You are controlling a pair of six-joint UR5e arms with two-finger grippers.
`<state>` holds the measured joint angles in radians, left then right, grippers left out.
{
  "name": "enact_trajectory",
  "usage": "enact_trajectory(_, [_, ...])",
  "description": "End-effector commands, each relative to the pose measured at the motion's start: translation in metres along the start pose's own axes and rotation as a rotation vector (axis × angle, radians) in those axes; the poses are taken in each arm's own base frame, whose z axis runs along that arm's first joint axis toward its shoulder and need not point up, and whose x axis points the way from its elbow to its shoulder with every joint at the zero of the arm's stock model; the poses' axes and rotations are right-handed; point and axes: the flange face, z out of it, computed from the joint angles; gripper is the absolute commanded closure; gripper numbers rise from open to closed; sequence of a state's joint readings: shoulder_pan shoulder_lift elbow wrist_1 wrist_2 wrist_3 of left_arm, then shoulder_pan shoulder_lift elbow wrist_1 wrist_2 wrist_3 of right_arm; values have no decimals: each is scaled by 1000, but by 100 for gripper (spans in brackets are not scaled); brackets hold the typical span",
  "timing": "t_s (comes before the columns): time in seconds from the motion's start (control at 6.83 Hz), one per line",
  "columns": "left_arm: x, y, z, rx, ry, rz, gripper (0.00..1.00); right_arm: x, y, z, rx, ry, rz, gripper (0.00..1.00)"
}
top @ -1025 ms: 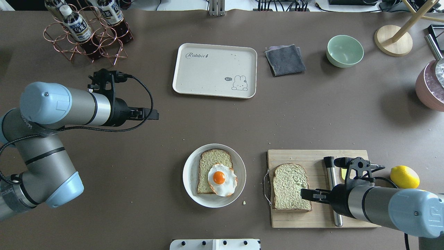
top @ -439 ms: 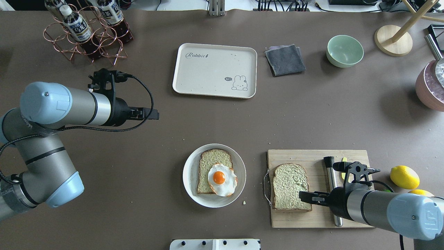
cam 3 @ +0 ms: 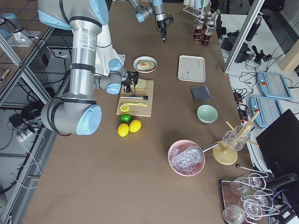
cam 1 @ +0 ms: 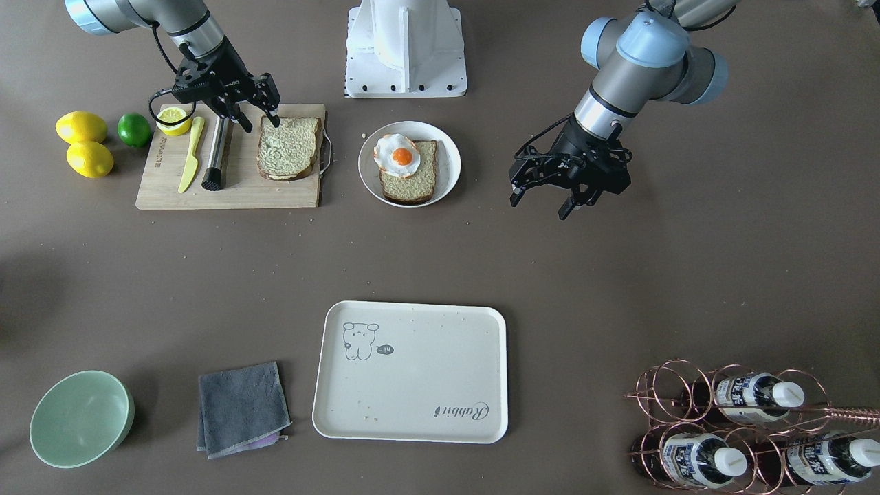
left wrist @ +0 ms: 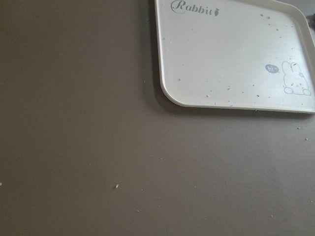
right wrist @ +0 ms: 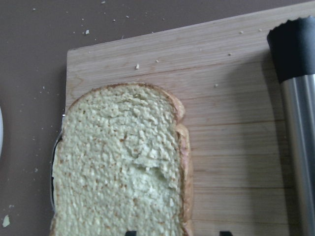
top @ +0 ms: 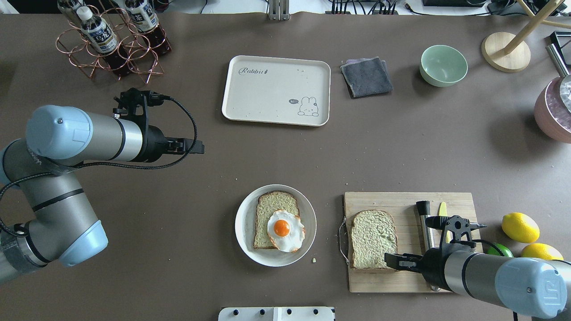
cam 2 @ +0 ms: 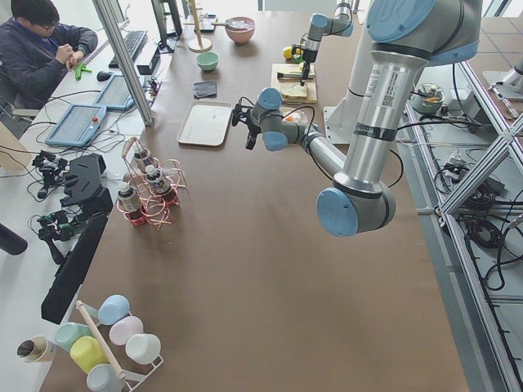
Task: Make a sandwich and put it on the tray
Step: 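Slide the right gripper under the bread slice and lift it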
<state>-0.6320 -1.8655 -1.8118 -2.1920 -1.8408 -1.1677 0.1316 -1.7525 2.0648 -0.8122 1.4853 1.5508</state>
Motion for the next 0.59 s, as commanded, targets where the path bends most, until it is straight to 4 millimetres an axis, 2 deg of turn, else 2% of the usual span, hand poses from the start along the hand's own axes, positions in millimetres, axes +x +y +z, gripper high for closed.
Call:
enact_trajectory(0.0, [0,0,-1,0,1,1,2,-1,6,2,0,1,-9,39])
enact_trajectory(0.15, [0,0,0,0,0,0,2,-1,7,2,0,1,-9,47])
enact_trajectory(0.29, [0,0,-1,2,1,1,2,-1,7,2,0,1,-8,78])
enact_trajectory(0.44, [0,0,-1,2,1,1,2,0,8,2,4,2,-9,100])
